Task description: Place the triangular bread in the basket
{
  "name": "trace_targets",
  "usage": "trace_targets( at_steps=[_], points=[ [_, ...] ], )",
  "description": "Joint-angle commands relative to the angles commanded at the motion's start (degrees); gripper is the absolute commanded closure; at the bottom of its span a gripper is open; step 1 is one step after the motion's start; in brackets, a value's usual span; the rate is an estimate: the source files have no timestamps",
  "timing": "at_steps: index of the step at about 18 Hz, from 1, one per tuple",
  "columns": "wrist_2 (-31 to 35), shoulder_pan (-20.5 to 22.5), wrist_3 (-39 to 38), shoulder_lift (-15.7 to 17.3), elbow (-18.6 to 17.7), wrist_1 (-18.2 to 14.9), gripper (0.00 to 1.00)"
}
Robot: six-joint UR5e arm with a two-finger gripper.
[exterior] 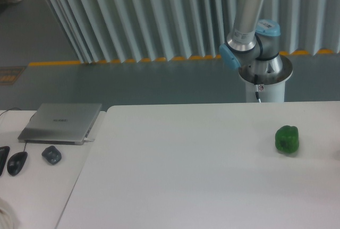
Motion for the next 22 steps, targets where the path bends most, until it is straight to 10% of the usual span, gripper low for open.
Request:
trace_targets(
  at_steps=[6,7,16,22],
  points=[
    [0.18,0.7,0.0,-1.41,0.0,2.9,0.75],
    [0.26,0.7,-0.09,-1.41,-0.08,2.9,0.01],
    [0.44,-0.08,-1.92,-1.06,-0.35,2.47,0.0],
    [0.35,-7.55,-11.07,1.14,-1.05,-8.42,0.0]
  ],
)
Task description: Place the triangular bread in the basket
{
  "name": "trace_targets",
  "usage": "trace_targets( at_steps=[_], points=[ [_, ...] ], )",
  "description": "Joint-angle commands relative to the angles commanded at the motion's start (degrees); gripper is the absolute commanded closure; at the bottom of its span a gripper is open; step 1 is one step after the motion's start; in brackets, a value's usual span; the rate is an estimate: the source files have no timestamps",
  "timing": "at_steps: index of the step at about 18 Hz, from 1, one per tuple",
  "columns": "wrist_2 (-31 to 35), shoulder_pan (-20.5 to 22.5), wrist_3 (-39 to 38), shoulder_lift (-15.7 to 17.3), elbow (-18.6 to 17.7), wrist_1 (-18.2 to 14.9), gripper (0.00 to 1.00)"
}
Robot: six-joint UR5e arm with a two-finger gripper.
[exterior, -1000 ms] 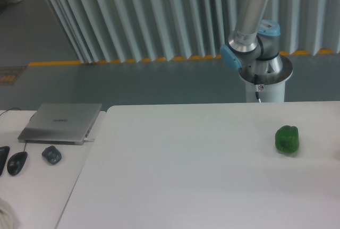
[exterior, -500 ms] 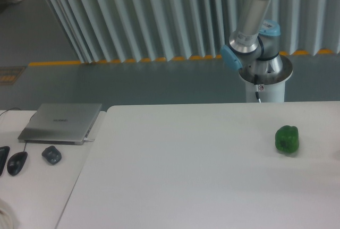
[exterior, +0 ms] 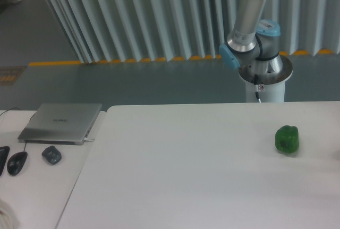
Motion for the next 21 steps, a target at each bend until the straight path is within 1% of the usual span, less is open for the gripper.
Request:
trace_targets(
  at_steps=[1,3,4,5,7,8,9,10,14,16,18,21],
  points=[
    [0.0,-0.26,0.26,0.44,0.0,-0.63,0.0],
    [-1.05,-0.18,0.35,1.14,0.0,-3.35,0.0],
    [-1.57,-0.7,0.35,1.32,0.0,-4.84,0.0],
    [-2.54,-1.66,0.43,1.32,0.0,-5.46,0.0],
    [-6.66,-3.16,-0.18,1.41,-0.09,-6.52,0.0],
    [-10.16,-3.69,-0.18,2.63,-0.17,-8.52,0.0],
    [-11.93,-4.39,-0.18,4.03,-0.44,-10.37,0.0],
    [-12.3,-5.01,-0.01,4.31,-1.22,-11.26,0.0],
    [-12.39,-7.21,-0.09,5.36,-2.2,-11.88,0.0],
    [-12.39,-8.17,-0.27,6.24,-2.55,-12.93,0.0],
    [-12.56,-8.18,-0.36,6.68,-3.25,-12.85,0.0],
    [-12.74,-8.27,-0.44,6.77,-3.25,-12.68,0.0]
  ],
)
